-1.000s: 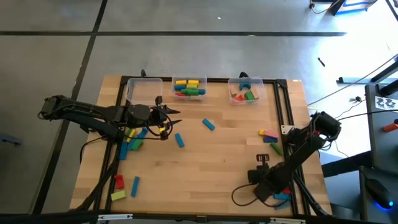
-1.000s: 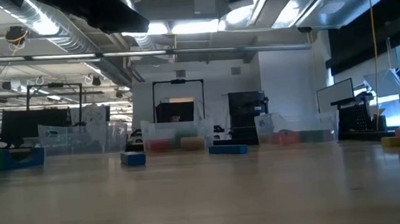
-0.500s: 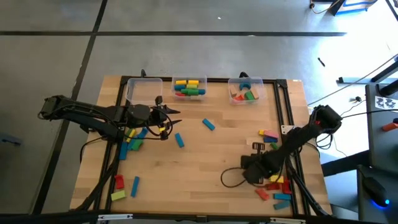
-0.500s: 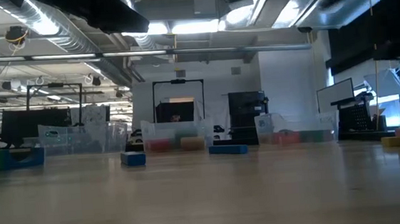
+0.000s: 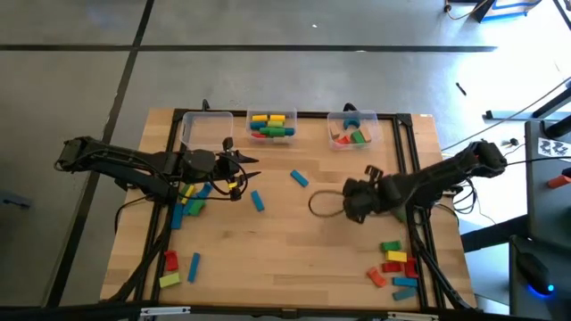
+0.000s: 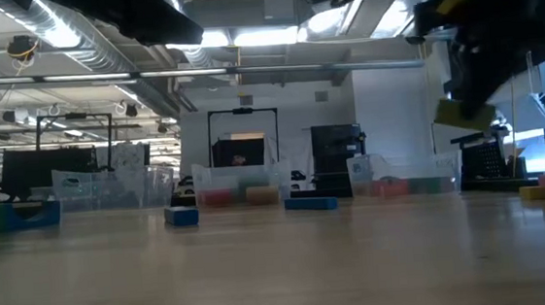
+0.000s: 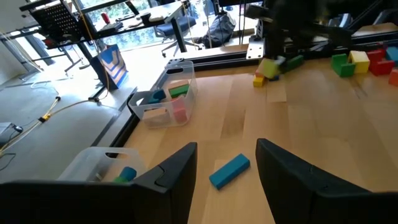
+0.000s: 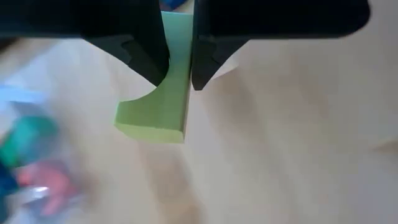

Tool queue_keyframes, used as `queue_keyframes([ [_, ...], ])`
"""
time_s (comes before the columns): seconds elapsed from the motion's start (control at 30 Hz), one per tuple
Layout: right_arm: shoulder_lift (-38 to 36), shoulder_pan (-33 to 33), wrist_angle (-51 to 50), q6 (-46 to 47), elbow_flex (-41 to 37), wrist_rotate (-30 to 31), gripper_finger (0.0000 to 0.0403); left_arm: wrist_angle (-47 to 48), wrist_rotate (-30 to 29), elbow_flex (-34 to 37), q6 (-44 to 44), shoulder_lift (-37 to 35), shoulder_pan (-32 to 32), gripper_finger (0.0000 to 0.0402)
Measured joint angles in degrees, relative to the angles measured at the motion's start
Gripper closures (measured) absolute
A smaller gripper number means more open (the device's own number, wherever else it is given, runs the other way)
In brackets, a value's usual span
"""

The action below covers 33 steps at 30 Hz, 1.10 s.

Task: Sort blocks by size
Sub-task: Put the light green arch block into the right transparent bin

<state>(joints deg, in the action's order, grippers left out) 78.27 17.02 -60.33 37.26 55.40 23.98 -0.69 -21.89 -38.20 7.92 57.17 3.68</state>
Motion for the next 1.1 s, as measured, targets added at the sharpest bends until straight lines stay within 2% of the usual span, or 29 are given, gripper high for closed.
queue_keyframes([
  [0.47,-3.3,-26.3,0.7,-14.4,0.0,6.5,0.0352,0.0,0.0,0.0,0.3,0.0,0.0,0.0243],
  [0.77,-3.2,-40.9,11.0,-24.8,0.0,6.5,0.0353,0.0,0.0,0.0,1.1,0.0,0.0,0.0243],
  [0.93,-2.7,-48.9,21.4,-27.5,0.0,2.7,0.0354,0.0,0.0,0.0,1.0,0.0,0.0,0.0243],
  [1.1,1.3,-55.5,27.6,-27.7,0.0,-3.1,0.0352,0.0,0.0,0.0,0.9,0.0,0.0,0.0243],
])
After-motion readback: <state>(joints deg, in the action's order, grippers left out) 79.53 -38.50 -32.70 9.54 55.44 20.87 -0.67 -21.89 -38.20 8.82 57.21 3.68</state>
